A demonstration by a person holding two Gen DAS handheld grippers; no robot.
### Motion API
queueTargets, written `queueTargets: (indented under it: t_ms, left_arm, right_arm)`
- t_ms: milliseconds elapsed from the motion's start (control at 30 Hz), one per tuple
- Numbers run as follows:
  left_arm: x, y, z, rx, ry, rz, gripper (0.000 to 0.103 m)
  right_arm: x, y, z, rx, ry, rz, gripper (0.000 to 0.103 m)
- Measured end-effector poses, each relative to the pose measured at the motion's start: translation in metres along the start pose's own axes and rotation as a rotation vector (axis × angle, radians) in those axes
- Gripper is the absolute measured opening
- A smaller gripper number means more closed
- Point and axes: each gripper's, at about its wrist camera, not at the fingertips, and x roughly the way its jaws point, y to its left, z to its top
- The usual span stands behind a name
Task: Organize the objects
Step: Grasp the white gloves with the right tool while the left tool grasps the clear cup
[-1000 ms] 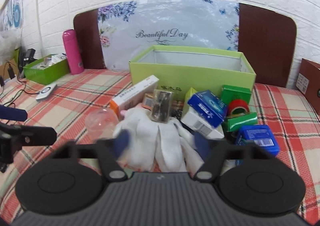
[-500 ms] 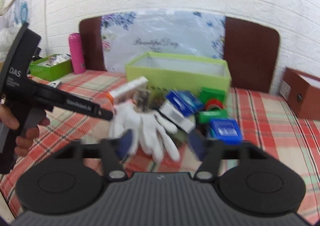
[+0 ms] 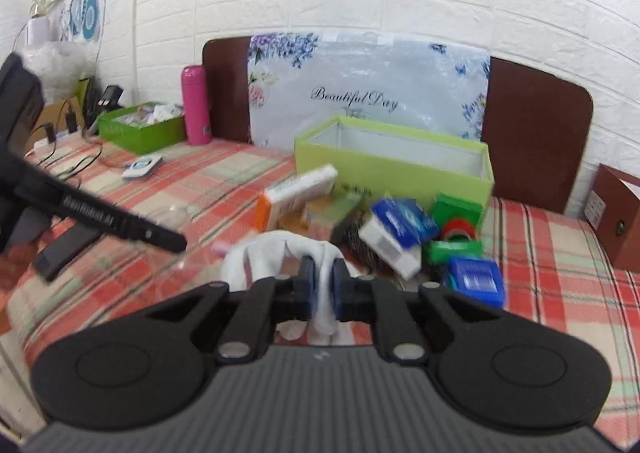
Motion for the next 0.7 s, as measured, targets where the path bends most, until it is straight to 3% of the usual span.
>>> queueTargets:
  t_ms: [100, 133, 167, 200, 233, 267, 333, 433, 500, 533, 567, 700]
  left_arm:
    - [0.003, -0.009, -0.010, 0.027, 0.019, -0.015, 0.052]
    - [0.006, -0.012, -0.014, 0.042, 0.024, 0.006, 0.053]
    - [0.010, -0.014, -0.016, 0.050, 0.035, 0.022, 0.054]
    - [0.013, -0.015, -0.017, 0.048, 0.045, 0.033, 0.056]
    - [0.016, -0.014, -0.018, 0.040, 0.050, 0.040, 0.057]
    - [0.019, -0.012, -0.018, 0.026, 0.053, 0.042, 0.060]
    - [0.024, -0.010, -0.019, 0.005, 0.053, 0.046, 0.061]
    - [0.030, -0.008, -0.020, -0.004, 0.053, 0.051, 0.061]
    - [0.029, -0.007, -0.023, -0.003, 0.053, 0.039, 0.055]
    - [0.027, -0.007, -0.023, -0.008, 0.050, 0.029, 0.054]
    - [0.026, -0.007, -0.022, -0.014, 0.049, 0.020, 0.054]
    - [0.014, -0.013, -0.008, -0.006, -0.001, 0.002, 0.053]
  right_arm:
    - [-0.002, -0.002, -0.025, -0.059, 0.201, 0.039, 0.011]
    - [-0.002, -0.001, -0.033, -0.067, 0.226, 0.039, 0.022]
    - [-0.002, 0.001, -0.038, -0.070, 0.244, 0.032, 0.046]
    - [-0.003, 0.005, -0.039, -0.079, 0.240, 0.024, 0.058]
    - [-0.005, 0.009, -0.037, -0.098, 0.217, 0.019, 0.076]
    - [-0.006, 0.014, -0.036, -0.124, 0.186, 0.021, 0.086]
    - [0.000, 0.019, -0.035, -0.161, 0.157, 0.020, 0.088]
    - [0.029, 0.017, -0.040, -0.130, 0.232, 0.021, 0.084]
    - [0.038, 0.013, -0.046, -0.087, 0.268, 0.040, 0.052]
    - [0.037, 0.011, -0.046, -0.069, 0.275, 0.057, 0.026]
    - [0.035, 0.007, -0.045, -0.030, 0.278, 0.092, 0.018]
    - [0.016, 0.000, -0.028, -0.001, 0.223, 0.114, 0.012]
